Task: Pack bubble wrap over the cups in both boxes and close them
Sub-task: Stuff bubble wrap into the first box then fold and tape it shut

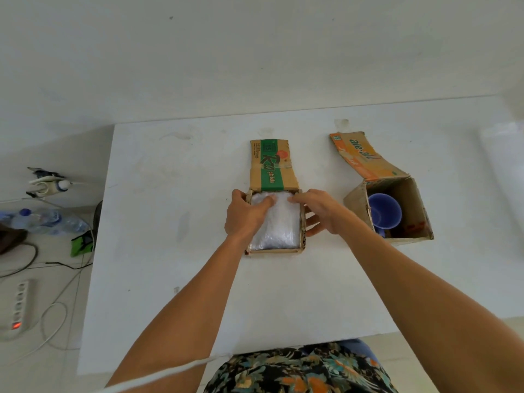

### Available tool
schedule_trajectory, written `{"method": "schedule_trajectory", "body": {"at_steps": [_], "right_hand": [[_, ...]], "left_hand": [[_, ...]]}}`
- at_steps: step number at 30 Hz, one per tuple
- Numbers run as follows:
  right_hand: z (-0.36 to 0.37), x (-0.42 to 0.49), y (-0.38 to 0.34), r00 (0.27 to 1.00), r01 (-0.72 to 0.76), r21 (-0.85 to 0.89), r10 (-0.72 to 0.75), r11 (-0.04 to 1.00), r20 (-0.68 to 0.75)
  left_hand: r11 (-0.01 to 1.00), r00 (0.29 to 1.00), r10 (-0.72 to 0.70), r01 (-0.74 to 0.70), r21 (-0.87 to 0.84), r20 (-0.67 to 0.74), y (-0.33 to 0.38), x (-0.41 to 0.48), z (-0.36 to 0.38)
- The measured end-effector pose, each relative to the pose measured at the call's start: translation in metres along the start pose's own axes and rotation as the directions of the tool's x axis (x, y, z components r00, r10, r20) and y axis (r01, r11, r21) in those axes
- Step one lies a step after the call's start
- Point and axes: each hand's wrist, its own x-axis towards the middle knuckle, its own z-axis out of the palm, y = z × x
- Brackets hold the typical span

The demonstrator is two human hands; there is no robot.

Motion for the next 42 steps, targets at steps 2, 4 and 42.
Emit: {"method": "schedule_trajectory", "body": {"at_steps": [2, 4, 42], "right_hand": [[0.001, 0.000, -0.001, 1.000, -0.010, -0.001, 0.010, 1.000, 0.008], [0.008, 0.001, 0.001, 0.998, 0.023, -0.007, -0.024, 1.000, -0.064], [0.040, -0.032, 0.063, 0.948, 0.199, -0.445, -0.287, 0.873, -0.139]], "left_hand": [[1.000, 1.000, 0.007, -0.007, 0.008, -0.006, -0.002, 0.000, 0.001], [1.000, 1.000, 0.012, -0.011, -0.017, 0.004, -0.003, 0.001, 0.002], [0.997, 1.000, -0.001, 0.000, -0.074, -0.015, -0.002, -0.005, -0.001]]}}
